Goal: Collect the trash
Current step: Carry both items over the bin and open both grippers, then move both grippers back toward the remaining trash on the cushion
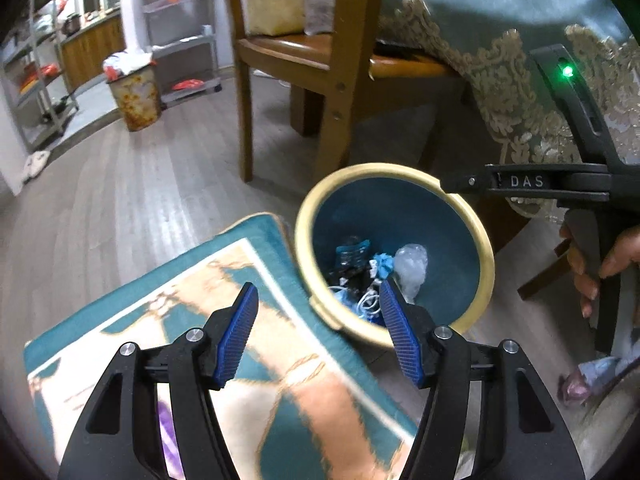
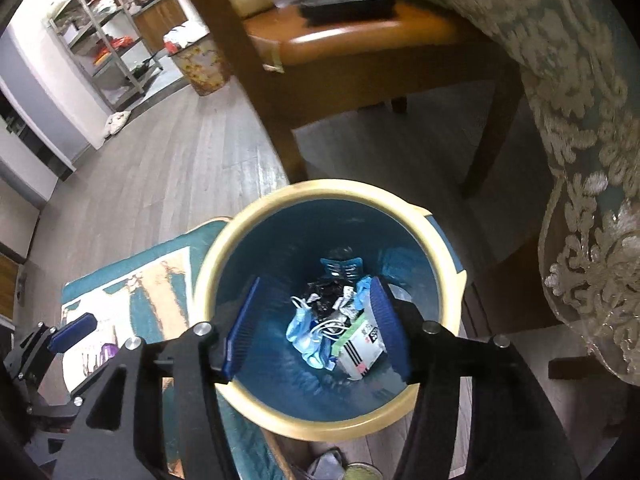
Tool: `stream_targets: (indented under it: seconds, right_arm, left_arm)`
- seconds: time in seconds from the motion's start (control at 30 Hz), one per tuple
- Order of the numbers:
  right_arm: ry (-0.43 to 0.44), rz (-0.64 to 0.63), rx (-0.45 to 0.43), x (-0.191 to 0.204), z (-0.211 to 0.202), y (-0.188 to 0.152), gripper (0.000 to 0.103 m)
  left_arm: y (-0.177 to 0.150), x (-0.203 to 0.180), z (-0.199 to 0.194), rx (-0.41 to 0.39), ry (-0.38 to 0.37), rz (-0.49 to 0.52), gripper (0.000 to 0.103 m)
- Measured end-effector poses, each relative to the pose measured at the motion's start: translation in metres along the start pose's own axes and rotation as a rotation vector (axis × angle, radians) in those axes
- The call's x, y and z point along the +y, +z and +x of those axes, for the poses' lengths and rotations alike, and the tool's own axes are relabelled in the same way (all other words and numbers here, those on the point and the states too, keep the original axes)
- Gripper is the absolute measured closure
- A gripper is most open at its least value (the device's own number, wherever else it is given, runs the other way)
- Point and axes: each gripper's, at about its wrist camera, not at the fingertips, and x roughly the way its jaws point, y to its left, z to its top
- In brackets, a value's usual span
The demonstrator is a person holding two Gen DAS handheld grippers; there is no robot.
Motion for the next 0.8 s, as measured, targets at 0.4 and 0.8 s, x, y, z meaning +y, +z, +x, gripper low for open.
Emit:
stream_targets:
  seconds: [0.4,0.8]
  right_arm:
    - [0.084,-0.163,-0.033,0.107,-0.03,-0.024,0.03]
    - [0.181,-0.314,0.014,0.219,-0.036,-0.083,0.029]
  left_arm:
    - [-0.068,0.082,-0.124,-0.073,0.145,-0.17,0.039]
    - [-0.161,0.129,-0.181,-0.055,0.258,-0.323,0.039]
